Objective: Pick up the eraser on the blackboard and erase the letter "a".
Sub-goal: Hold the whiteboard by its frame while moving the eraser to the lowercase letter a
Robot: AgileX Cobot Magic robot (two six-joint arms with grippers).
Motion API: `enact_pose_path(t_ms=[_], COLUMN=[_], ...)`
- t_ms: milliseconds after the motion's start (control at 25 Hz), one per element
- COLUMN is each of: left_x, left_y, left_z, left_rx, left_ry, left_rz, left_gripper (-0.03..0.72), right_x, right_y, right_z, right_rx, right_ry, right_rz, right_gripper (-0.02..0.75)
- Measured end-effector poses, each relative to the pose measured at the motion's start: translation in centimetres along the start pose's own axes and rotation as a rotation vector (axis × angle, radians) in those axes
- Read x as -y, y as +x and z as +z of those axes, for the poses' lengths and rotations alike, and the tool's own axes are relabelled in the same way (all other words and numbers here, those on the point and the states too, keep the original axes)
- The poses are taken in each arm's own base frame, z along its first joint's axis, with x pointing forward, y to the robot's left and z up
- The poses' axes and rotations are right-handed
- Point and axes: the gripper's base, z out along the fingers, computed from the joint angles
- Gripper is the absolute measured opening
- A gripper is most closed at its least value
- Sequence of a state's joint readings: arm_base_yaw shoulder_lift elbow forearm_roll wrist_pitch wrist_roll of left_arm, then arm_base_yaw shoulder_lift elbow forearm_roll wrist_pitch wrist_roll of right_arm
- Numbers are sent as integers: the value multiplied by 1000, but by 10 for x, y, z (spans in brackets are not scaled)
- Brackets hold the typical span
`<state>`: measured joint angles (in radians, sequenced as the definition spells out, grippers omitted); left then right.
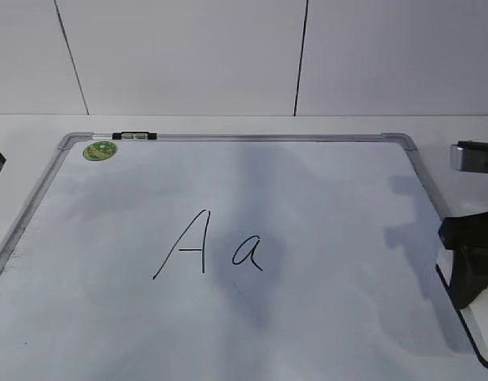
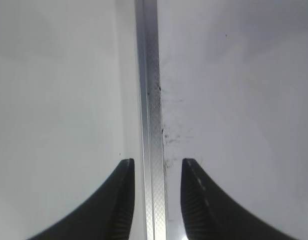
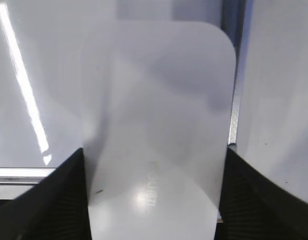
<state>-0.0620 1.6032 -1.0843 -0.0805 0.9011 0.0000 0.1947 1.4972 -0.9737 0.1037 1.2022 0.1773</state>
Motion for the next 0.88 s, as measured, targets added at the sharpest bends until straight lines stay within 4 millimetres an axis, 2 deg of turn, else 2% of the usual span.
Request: enact_pose_path(t_ms=[160, 440, 880], left_x=[-1, -3, -10], left_y=[-12, -16, -21], left_z=[21, 55, 68], left_rx=[-40, -135, -152], left_ry=[-5, -14, -38], left_rz=[-1, -2, -6], left_gripper=[239, 239, 239], right_x=[0, 2, 3], right_y=[-1, -1, -1], right_z=[-1, -1, -1], right_rx=[3, 7, 5], right_ry=[6, 29, 37], right_rz=[-4, -16, -23], right_gripper=[567, 567, 567])
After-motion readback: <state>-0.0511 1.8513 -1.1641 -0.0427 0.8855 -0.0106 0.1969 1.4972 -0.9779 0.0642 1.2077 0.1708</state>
